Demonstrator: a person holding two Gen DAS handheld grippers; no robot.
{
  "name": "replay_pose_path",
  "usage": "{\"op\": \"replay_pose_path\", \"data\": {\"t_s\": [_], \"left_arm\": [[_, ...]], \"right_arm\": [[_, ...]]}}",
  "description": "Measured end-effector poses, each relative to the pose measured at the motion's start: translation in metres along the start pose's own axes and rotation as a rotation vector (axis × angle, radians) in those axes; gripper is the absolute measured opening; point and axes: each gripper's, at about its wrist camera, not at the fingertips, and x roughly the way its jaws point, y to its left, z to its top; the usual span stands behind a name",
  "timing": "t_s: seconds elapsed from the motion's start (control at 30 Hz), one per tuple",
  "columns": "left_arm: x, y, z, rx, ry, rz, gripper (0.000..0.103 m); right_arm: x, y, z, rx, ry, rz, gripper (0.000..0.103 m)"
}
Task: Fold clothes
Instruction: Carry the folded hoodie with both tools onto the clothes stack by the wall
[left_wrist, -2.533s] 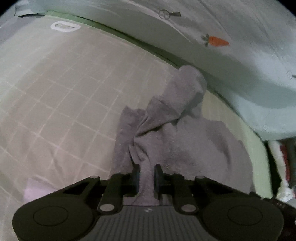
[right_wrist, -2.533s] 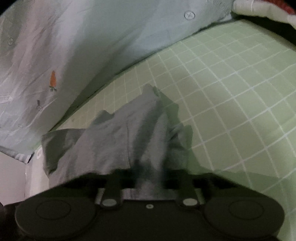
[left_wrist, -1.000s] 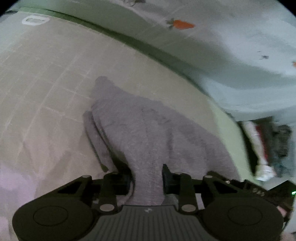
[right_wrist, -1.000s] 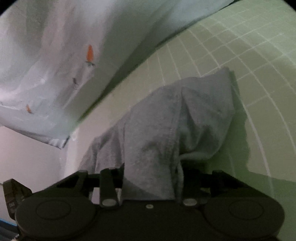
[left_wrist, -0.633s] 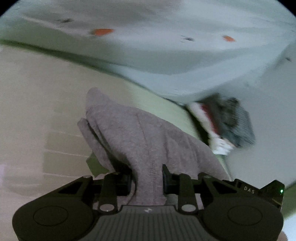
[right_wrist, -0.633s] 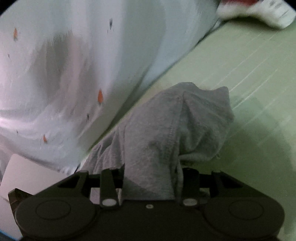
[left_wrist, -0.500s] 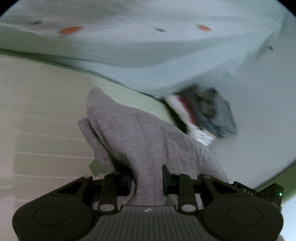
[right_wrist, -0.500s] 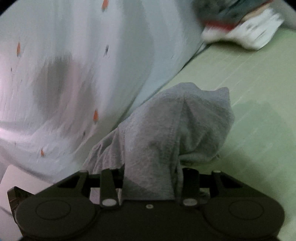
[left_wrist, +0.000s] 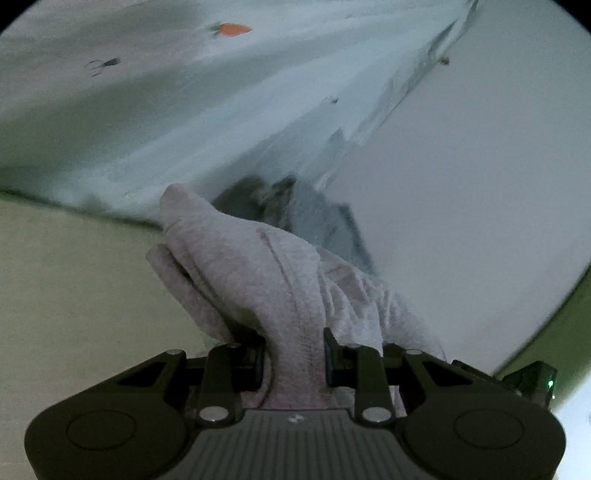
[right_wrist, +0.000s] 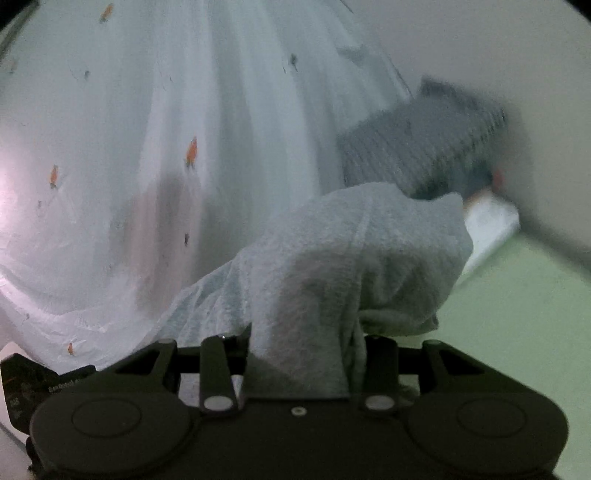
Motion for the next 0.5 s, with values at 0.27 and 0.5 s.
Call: {"op": "replay_pose_path", "data": {"t_s": [0.27, 0.5], "left_arm": [[0.094, -0.078, 0.05, 0.048, -0.201, 0.018, 0.029], [0.192, -0.088, 0.113, 0.145, -0.271, 0.106, 0.03]], "right_arm": [[0.022, -0.038, 0.16, -0.357, -0.04, 0.034, 0.043], [0.105, -0.064, 0.249, -0.609, -0.07, -0.126, 0.068]]}}
